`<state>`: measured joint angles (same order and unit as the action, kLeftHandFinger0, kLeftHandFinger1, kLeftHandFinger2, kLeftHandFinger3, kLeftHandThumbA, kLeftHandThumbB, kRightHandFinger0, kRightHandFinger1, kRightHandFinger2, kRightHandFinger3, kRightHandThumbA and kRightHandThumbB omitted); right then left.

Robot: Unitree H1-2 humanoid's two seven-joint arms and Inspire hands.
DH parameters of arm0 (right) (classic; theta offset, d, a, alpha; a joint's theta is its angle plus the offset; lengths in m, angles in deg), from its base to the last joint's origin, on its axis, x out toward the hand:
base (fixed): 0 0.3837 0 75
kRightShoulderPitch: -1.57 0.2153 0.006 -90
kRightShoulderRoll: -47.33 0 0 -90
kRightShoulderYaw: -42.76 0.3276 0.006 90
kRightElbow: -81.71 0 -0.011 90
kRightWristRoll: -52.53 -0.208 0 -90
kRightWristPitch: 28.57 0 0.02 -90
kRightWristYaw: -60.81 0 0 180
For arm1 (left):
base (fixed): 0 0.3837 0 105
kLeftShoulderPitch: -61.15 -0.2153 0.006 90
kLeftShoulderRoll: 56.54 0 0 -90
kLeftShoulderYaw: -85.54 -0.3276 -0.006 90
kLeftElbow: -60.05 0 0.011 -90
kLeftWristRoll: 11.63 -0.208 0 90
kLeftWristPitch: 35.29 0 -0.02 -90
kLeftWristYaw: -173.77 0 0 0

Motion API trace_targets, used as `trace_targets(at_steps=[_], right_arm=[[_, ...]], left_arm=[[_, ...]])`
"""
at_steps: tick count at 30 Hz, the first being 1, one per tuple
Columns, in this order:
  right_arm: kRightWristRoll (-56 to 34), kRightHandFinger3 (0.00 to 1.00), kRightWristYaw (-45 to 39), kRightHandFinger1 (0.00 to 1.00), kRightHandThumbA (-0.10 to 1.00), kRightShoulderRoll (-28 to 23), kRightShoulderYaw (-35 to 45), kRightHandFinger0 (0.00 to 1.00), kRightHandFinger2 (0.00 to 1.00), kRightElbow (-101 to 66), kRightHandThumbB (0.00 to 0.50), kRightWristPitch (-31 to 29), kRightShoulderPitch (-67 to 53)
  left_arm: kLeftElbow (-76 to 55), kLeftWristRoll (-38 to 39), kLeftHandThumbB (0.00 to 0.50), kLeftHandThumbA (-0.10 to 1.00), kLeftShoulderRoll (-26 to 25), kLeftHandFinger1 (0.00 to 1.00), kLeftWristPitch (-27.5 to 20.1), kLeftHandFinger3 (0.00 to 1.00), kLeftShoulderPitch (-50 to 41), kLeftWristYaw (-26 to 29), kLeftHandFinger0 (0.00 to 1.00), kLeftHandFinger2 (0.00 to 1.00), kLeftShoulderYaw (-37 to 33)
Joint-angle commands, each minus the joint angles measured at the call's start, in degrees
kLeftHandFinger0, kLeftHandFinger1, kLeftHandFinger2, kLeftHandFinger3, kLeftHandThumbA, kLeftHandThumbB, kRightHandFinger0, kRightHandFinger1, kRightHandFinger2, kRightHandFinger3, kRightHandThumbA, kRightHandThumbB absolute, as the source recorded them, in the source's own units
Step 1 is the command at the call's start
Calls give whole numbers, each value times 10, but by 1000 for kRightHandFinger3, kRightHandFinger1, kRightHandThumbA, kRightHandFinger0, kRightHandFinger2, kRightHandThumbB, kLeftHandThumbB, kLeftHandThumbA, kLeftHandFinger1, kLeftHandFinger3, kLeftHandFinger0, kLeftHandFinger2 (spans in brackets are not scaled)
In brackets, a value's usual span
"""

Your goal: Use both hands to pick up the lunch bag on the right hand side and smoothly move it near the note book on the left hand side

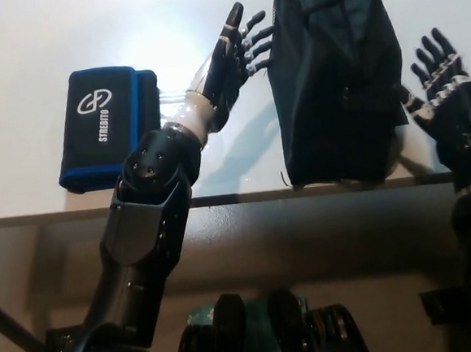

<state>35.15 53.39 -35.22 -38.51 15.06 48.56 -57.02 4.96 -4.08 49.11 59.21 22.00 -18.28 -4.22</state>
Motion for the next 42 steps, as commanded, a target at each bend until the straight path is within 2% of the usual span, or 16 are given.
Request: trace_targets(at_steps=[1,2,4,5,10,11,13,18,22,27,30,32,35,38,42], right_arm=[[-46,1000,-35,1000,1000,13,17,1000,1000,77,269,-26,66],[-50,1000,-39,1000,1000,16,18,1000,1000,90,270,-29,73],[-57,1000,-48,1000,1000,21,22,1000,1000,113,286,-32,87],[-61,1000,-56,1000,1000,24,24,1000,1000,129,264,-37,95],[-71,1000,-73,1000,1000,39,29,1000,1000,165,305,-40,119],[-82,1000,-86,1000,1000,44,31,1000,1000,171,334,-34,125],[-87,1000,-92,1000,1000,51,34,1000,1000,181,351,-31,133],[-109,1000,-105,1000,1000,73,38,1000,1000,172,335,-9,138],[-117,1000,-116,1000,1000,89,31,1000,1000,169,348,1,143],[-116,1000,-117,1000,1000,109,26,1000,1000,179,371,3,154],[-119,1000,-125,1000,1000,118,22,1000,1000,185,340,5,159],[-113,1000,-123,1000,1000,125,19,1000,1000,195,353,-1,166],[-121,1000,-136,1000,1000,133,18,1000,1000,205,343,3,172],[-104,1000,-133,1000,1000,140,8,1000,1000,224,353,-8,180],[-106,1000,-138,1000,1000,148,6,1000,1000,248,355,-16,192]], left_arm=[[33,13,408,1000,9,1000,-22,1000,41,-11,1000,1000,4],[39,7,428,1000,8,1000,-23,1000,43,-9,1000,1000,1],[48,-2,433,1000,7,1000,-27,1000,46,-4,1000,1000,-2],[53,-5,432,1000,7,1000,-30,1000,47,-3,1000,1000,-4],[67,-10,432,1000,7,1000,-36,1000,47,-2,1000,1000,-7],[73,-8,440,1000,6,1000,-37,1000,48,-7,1000,1000,-6],[82,-7,446,1000,7,1000,-45,1000,48,-7,1000,1000,-6],[78,-8,427,1000,11,1000,-48,1000,44,-9,1000,1000,-9],[74,-12,424,1000,10,1000,-54,1000,41,-11,1000,1000,-13],[79,-2,439,1000,8,1000,-59,1000,38,-19,1000,1000,-7],[67,9,459,1000,6,1000,-44,1000,30,-25,1000,1000,-1],[47,10,449,1000,2,1000,-35,1000,20,-26,1000,1000,1],[34,3,423,1000,0,1000,-53,1000,7,-8,1000,1000,6],[17,14,356,1000,4,1000,-82,1000,-11,-2,1000,1000,20],[-4,10,371,1000,-3,1000,-85,1000,-25,-11,1000,1000,20]])
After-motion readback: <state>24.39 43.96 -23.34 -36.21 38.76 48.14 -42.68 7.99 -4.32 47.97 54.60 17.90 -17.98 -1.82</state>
